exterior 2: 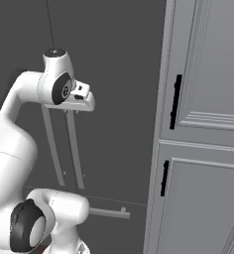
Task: Grab a lemon wedge from the fridge and one ice cube from the ice bowl, and put them in the glass of lemonade.
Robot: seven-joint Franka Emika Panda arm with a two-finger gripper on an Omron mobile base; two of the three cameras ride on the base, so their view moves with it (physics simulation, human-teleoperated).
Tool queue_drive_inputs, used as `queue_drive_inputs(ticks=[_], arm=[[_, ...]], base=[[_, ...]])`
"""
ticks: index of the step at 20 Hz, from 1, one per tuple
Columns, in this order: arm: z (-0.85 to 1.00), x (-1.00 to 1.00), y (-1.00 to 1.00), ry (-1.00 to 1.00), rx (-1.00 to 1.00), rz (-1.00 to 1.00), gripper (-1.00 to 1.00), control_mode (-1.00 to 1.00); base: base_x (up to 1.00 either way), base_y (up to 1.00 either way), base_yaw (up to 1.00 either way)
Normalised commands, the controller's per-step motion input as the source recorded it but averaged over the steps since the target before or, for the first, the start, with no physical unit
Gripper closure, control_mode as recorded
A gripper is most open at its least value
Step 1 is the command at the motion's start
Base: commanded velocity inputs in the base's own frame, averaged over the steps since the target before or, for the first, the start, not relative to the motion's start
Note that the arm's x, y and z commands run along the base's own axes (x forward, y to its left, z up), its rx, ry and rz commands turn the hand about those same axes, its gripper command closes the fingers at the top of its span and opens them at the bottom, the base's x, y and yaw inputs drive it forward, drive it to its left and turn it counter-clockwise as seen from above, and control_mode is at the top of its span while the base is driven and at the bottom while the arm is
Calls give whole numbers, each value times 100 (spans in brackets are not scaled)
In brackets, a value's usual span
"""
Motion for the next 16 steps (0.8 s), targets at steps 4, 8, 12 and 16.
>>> queue_drive_inputs(ticks=[4, 8, 12, 16], arm=[[0, -19, 0, -1, 0, 0, -100, -100], [-21, -66, -18, 0, 0, 0, -100, -100], [-33, -75, -25, 2, 0, -1, -100, -100], [-20, -58, -13, 7, 0, 0, -100, -100]], base=[[0, 0, 0], [0, 0, 0], [0, 0, 0], [0, 0, 0]])
